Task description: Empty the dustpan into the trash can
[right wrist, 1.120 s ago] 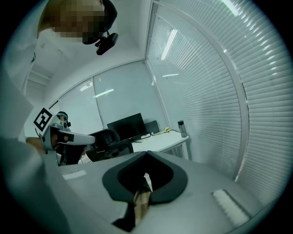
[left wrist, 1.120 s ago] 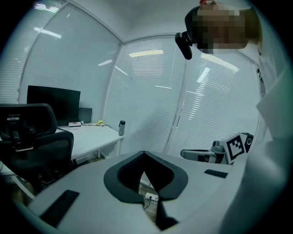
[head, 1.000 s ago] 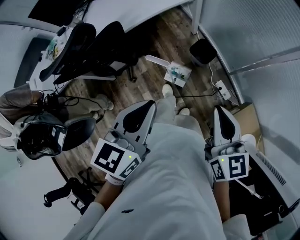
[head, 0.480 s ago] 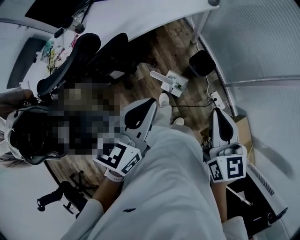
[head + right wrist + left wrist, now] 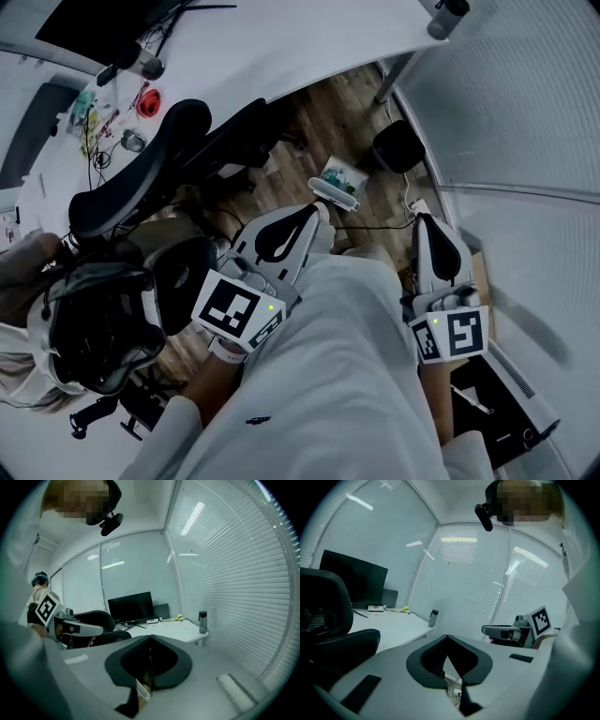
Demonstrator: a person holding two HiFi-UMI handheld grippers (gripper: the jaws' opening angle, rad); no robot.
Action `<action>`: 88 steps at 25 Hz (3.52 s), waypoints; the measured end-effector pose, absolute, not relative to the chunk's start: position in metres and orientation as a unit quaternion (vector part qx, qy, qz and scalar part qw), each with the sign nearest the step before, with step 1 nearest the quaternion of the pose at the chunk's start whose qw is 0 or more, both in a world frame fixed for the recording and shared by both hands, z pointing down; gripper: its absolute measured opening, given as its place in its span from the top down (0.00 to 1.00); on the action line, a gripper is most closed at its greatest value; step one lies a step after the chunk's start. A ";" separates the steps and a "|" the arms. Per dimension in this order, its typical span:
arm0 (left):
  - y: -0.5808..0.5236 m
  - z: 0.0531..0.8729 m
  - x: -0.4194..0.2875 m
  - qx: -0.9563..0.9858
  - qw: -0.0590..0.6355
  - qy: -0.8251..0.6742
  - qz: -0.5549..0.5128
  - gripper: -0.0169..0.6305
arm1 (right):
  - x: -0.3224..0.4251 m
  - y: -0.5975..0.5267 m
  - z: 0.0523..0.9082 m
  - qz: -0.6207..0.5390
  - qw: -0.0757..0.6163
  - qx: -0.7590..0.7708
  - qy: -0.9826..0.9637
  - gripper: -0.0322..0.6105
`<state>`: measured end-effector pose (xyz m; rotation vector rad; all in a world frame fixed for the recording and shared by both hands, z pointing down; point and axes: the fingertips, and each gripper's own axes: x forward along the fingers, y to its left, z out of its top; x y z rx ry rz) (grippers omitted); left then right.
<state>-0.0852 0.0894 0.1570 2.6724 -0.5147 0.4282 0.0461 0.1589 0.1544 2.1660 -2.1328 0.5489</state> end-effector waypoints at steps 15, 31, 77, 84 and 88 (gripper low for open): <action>0.036 0.197 -0.081 0.952 0.189 -0.155 0.185 0.98 | 0.040 0.101 0.184 0.196 0.059 0.685 -0.699 0.94; 0.060 0.281 -0.026 0.937 0.124 -0.061 0.320 0.86 | 0.056 0.101 0.250 0.226 0.070 0.601 -0.763 0.94; 0.133 0.485 -0.043 0.755 -0.143 0.358 0.531 0.49 | 0.007 0.143 0.451 0.290 0.146 0.427 -0.844 0.52; 0.141 0.488 -0.037 0.759 -0.125 0.370 0.521 0.63 | 0.002 0.151 0.468 0.292 0.153 0.412 -0.850 0.52; 0.143 0.497 -0.040 0.746 -0.139 0.378 0.530 0.64 | -0.004 0.147 0.478 0.293 0.148 0.417 -0.848 0.52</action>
